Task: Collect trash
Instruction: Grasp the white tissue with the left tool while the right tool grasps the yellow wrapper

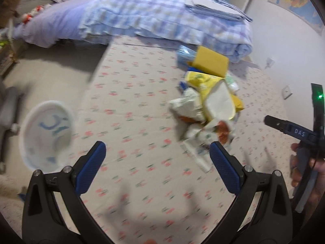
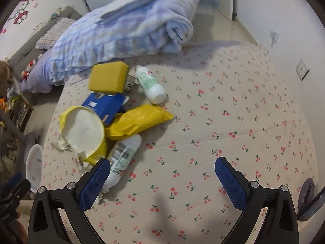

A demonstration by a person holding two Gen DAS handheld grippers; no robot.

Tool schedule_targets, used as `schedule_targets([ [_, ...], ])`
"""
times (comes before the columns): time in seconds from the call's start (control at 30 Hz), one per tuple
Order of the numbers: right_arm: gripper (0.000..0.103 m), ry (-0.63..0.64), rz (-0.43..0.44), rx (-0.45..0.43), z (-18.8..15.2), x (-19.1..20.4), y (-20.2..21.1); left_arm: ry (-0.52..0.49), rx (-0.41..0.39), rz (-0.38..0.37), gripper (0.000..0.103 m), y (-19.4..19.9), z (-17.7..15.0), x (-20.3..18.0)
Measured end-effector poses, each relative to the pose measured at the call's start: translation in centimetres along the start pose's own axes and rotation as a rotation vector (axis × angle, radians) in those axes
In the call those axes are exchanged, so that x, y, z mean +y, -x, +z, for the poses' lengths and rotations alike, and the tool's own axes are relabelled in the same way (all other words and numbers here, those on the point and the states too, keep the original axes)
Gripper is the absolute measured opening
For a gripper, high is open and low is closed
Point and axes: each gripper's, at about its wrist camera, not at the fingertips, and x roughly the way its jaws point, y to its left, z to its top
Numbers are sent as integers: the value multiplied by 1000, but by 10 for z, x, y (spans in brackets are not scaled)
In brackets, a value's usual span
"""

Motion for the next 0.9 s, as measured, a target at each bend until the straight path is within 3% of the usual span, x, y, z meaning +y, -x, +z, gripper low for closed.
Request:
schedule_targets([
  [0.1, 103, -16, 2, 26, 6, -10, -9, -50, -7, -13, 89, -27, 15, -14],
  [0.2, 103, -26, 3, 59, 11, -20, -18, -34, -8, -51, 73, -48, 27, -17],
  [0.37, 103, -49, 29, 97, 19, -33, -32, 37, 2, -183, 51, -75, 44, -19],
  [0.43, 103, -64, 41, 100, 23, -38, -36, 49, 12, -215, 35, -81, 48, -22],
  [0.6, 102, -115, 105, 107, 34, -43, -43, 47, 6, -223, 26, -82, 51, -26],
  [0.77, 97, -179, 171, 109, 43, -39, -54, 55, -18, -219, 25, -73, 52, -23],
  [0.9, 84, -248, 221, 142, 47, -36, -71, 64, -38, -199, 25, -62, 49, -18],
])
